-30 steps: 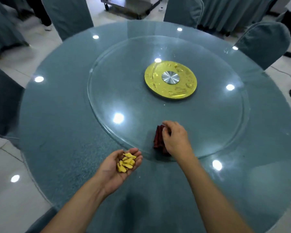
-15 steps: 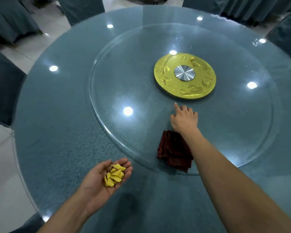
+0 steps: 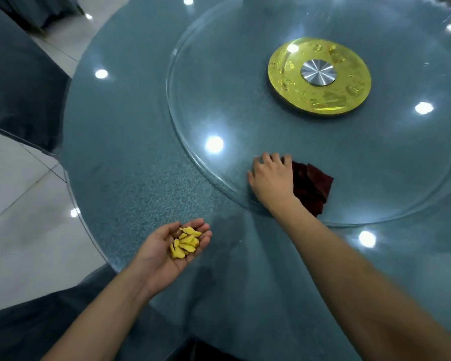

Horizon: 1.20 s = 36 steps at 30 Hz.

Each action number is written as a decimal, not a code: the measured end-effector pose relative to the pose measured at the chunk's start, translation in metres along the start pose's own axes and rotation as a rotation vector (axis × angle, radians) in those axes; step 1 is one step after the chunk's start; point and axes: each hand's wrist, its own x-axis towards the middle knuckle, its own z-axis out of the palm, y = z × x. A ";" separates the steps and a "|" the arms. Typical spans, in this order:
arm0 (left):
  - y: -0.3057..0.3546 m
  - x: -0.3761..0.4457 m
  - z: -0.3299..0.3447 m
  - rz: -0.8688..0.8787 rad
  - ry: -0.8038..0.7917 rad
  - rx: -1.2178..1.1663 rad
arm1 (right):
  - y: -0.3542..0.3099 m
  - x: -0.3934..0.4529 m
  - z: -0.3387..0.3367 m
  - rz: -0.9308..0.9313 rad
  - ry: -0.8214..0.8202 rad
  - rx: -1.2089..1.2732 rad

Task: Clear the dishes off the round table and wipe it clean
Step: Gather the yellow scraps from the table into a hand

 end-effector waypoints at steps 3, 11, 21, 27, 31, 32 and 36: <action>-0.004 -0.009 -0.026 0.006 0.026 -0.008 | -0.004 -0.008 0.004 0.031 0.097 0.007; -0.017 -0.034 -0.076 -0.037 0.066 -0.010 | -0.031 -0.053 0.022 -0.075 0.255 0.089; -0.019 -0.045 -0.108 -0.037 0.024 -0.042 | -0.047 -0.060 0.044 -0.050 0.589 0.080; -0.031 -0.050 -0.122 -0.051 -0.004 -0.024 | -0.068 -0.090 0.016 0.081 0.370 0.481; -0.042 -0.056 -0.125 -0.072 -0.028 -0.027 | -0.118 -0.162 -0.027 -0.035 0.266 0.847; -0.045 -0.057 -0.125 -0.075 -0.034 -0.024 | -0.129 -0.181 -0.036 -0.070 0.229 0.908; -0.057 -0.059 -0.129 -0.069 -0.030 -0.035 | -0.160 -0.236 -0.058 -0.204 0.090 0.881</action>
